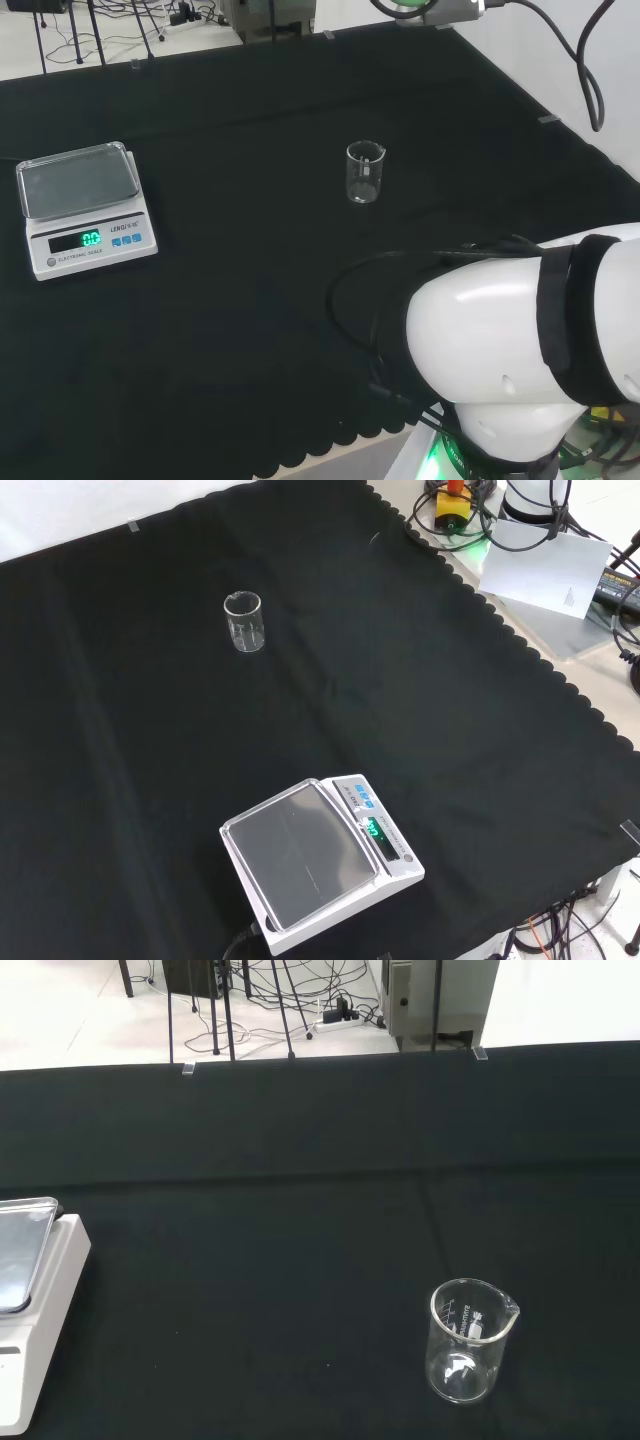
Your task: Pick up the beaker.
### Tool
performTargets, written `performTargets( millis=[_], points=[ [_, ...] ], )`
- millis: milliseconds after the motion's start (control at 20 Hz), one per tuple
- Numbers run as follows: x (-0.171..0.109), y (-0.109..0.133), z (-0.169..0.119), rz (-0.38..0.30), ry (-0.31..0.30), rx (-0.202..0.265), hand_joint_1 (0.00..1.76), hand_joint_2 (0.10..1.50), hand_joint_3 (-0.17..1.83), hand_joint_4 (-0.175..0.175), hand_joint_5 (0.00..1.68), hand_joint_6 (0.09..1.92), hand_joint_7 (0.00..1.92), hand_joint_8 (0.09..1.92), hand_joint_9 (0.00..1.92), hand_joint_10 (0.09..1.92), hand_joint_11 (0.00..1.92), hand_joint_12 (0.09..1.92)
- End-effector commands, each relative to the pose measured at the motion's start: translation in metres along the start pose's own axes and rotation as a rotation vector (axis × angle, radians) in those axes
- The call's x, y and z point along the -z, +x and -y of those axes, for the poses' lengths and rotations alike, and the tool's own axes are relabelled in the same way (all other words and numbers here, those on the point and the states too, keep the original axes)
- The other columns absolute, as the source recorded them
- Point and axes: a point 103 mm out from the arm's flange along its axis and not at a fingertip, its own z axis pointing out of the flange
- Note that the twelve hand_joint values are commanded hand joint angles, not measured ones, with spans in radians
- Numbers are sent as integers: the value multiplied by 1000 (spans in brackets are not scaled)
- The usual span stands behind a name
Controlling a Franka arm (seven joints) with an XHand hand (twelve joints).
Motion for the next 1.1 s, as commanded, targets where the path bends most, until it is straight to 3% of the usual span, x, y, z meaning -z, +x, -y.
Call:
performTargets(
  millis=[50, 200, 500, 1100],
  points=[
    [0, 0, 0, 6, -11, 1, 619, 602, 469, 5, 121, 204, 113, 675, 197, 798, 0, 1274],
    [0, 1, -1, 12, -12, 5, 619, 658, 357, 5, 162, 93, 100, 688, 176, 832, 0, 1283],
    [-12, 3, -13, 24, 14, 6, 624, 669, 334, 6, 169, 87, 96, 689, 173, 837, 0, 1281],
    [-79, -18, -71, -7, 93, -18, 632, 691, 288, 7, 141, 87, 76, 685, 167, 835, 0, 1188]
  ],
)
